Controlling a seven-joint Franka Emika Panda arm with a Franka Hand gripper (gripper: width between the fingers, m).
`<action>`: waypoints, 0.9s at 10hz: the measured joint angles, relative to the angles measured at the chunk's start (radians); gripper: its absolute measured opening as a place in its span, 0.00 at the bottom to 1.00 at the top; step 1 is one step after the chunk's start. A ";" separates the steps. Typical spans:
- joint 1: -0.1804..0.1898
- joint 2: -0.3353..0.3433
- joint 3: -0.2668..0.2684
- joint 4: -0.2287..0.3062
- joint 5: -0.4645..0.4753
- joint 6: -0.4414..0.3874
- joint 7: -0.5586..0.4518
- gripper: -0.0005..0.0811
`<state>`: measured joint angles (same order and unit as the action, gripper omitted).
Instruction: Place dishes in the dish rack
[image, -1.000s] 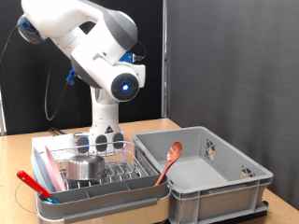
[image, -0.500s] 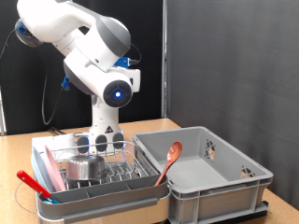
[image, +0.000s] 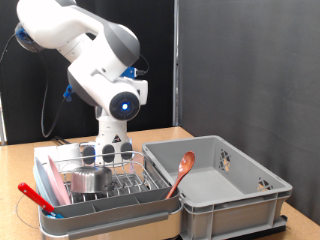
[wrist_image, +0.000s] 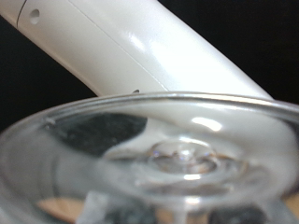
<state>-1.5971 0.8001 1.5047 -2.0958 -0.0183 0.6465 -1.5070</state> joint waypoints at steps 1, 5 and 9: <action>0.010 0.006 -0.024 -0.006 -0.010 0.010 0.000 0.14; 0.044 0.045 -0.096 -0.035 -0.103 0.084 -0.001 0.14; 0.091 0.097 -0.162 -0.054 -0.162 0.125 -0.001 0.14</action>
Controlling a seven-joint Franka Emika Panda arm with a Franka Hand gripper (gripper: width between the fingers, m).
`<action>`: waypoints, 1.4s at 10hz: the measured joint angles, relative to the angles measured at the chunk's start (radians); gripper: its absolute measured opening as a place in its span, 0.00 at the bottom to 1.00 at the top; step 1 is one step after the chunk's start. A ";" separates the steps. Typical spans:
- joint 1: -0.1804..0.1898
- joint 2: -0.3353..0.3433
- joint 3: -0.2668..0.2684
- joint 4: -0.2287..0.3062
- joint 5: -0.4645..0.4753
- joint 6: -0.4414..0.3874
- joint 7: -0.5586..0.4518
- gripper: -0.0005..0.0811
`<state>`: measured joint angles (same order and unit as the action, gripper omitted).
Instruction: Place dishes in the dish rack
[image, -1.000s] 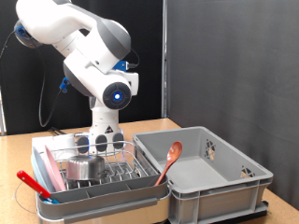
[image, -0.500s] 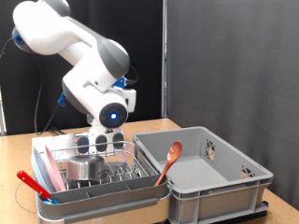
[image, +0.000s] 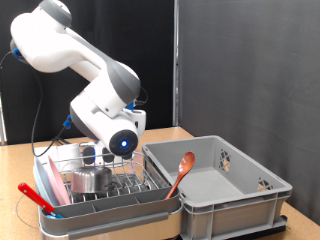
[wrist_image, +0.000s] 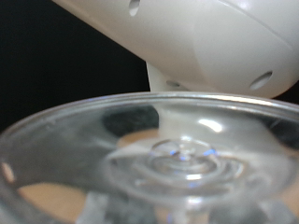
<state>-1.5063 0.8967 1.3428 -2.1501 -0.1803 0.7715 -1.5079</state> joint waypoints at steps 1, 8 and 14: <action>0.007 0.004 -0.013 -0.004 -0.009 0.007 0.000 0.14; 0.026 0.023 -0.064 -0.027 -0.071 0.064 -0.001 0.14; 0.023 0.024 -0.041 -0.046 -0.197 0.141 -0.061 0.18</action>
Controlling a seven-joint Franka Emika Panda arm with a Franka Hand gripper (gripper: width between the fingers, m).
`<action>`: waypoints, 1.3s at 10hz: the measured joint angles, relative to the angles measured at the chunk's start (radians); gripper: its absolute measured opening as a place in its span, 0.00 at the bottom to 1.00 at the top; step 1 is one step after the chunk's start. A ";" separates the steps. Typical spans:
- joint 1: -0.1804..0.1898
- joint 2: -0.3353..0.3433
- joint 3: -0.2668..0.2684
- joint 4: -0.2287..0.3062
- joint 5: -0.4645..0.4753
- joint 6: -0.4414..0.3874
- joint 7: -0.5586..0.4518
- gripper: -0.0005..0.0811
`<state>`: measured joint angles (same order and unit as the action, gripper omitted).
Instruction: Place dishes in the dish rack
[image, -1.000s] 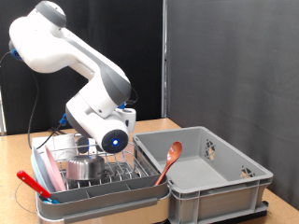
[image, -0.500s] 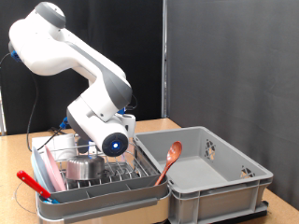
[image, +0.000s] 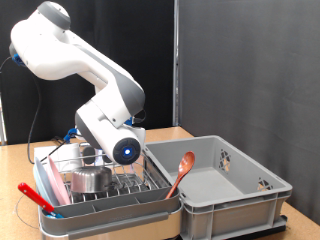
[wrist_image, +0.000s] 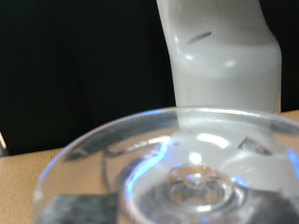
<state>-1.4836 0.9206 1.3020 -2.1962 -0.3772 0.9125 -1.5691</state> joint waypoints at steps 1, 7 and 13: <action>-0.004 0.000 0.012 0.000 -0.013 0.006 -0.010 0.41; -0.063 -0.001 0.186 0.052 0.001 0.028 -0.065 0.99; -0.061 -0.002 0.364 0.168 0.110 0.019 -0.066 1.00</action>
<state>-1.5448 0.9183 1.6662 -2.0286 -0.2668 0.9318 -1.6349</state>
